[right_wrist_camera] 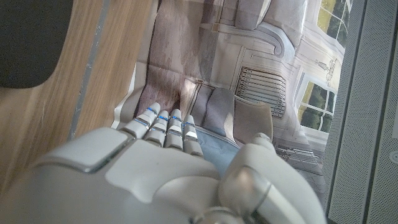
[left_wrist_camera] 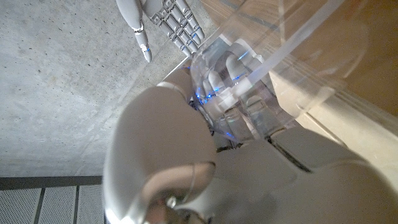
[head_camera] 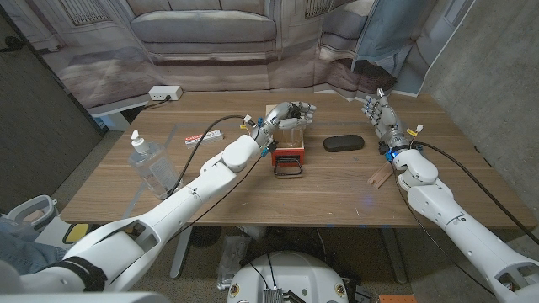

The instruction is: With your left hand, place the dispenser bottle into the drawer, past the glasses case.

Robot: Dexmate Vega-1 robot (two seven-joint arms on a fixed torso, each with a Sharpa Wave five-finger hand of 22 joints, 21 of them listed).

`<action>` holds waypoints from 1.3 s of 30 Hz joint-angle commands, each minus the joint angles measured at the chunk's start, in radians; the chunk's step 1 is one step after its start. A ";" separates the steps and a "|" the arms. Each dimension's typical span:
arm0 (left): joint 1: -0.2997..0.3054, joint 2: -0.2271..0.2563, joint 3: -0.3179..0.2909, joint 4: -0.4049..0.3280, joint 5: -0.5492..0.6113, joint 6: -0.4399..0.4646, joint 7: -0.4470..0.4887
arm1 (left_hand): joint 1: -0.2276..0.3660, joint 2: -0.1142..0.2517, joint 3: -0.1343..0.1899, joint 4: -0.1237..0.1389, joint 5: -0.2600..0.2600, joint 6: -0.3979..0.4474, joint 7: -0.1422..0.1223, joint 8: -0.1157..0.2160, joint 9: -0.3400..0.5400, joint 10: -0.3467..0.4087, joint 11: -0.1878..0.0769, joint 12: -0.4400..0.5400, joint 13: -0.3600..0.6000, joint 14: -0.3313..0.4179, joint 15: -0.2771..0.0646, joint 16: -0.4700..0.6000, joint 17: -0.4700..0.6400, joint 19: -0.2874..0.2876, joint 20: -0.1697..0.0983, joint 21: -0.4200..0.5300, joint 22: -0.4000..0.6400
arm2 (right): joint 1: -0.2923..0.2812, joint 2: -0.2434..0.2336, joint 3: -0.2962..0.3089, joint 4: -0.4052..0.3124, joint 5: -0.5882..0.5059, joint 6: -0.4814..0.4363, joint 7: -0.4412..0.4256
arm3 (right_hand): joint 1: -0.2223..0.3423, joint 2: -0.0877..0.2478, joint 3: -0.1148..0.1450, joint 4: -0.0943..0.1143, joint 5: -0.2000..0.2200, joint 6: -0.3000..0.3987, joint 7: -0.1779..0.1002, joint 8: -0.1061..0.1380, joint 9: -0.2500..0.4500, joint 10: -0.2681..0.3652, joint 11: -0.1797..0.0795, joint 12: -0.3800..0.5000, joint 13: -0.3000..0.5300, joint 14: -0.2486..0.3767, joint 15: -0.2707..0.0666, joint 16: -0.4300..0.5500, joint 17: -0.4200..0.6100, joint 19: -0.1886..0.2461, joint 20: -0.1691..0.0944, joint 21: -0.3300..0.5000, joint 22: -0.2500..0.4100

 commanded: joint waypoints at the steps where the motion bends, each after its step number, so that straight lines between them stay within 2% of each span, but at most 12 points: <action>1: 0.001 -0.009 0.002 0.027 -0.007 -0.010 -0.002 | 0.028 0.042 0.008 -0.001 -0.003 0.011 -0.001 -0.001 0.002 0.007 -0.001 -0.003 0.002 0.010 -0.030 0.000 0.002 -0.007 -0.004 0.004 0.004 | 0.008 0.003 -0.007 0.014 -0.005 -0.004 0.004 | 0.002 0.006 -0.002 -0.004 -0.006 0.007 -0.001 0.005 0.004 0.007 -0.001 0.001 0.002 0.006 0.001 0.001 0.006 0.009 -0.001 0.001 0.003; 22: -0.007 -0.014 0.004 0.056 -0.014 -0.011 -0.006 | 0.025 0.042 0.013 -0.003 -0.003 0.011 -0.005 -0.006 0.001 0.004 0.002 -0.008 0.006 0.002 -0.030 -0.004 0.004 -0.019 -0.001 0.005 0.004 | 0.035 0.021 -0.019 0.054 -0.007 0.007 0.017 | 0.002 0.006 -0.003 -0.004 -0.005 0.007 -0.003 0.005 0.004 0.007 -0.002 0.001 0.002 0.007 -0.001 0.001 0.006 0.010 -0.002 0.001 0.003; 31: -0.008 -0.012 0.006 0.057 -0.016 -0.005 -0.012 | 0.023 0.041 0.016 -0.004 -0.002 0.011 -0.006 -0.010 -0.001 -0.002 0.000 -0.014 0.006 -0.018 -0.024 -0.015 0.001 -0.049 0.017 -0.004 0.003 | 0.034 0.023 -0.019 0.052 -0.005 0.003 0.013 | 0.002 0.007 -0.004 -0.005 -0.005 0.007 -0.003 0.005 0.004 0.008 -0.004 0.001 0.002 0.007 -0.001 0.001 0.006 0.010 -0.001 0.000 0.003; 39: -0.009 -0.012 0.008 0.060 -0.019 -0.001 -0.015 | 0.023 0.042 0.018 -0.004 -0.002 0.010 -0.006 -0.013 -0.002 -0.004 0.001 -0.016 0.007 -0.021 -0.022 -0.018 -0.001 -0.053 0.019 -0.005 0.003 | 0.036 0.022 -0.019 0.053 -0.006 0.002 0.013 | 0.002 0.007 -0.004 -0.005 -0.005 0.007 -0.003 0.004 0.004 0.008 -0.001 0.001 0.002 0.007 0.000 0.000 0.006 0.010 -0.001 0.000 0.003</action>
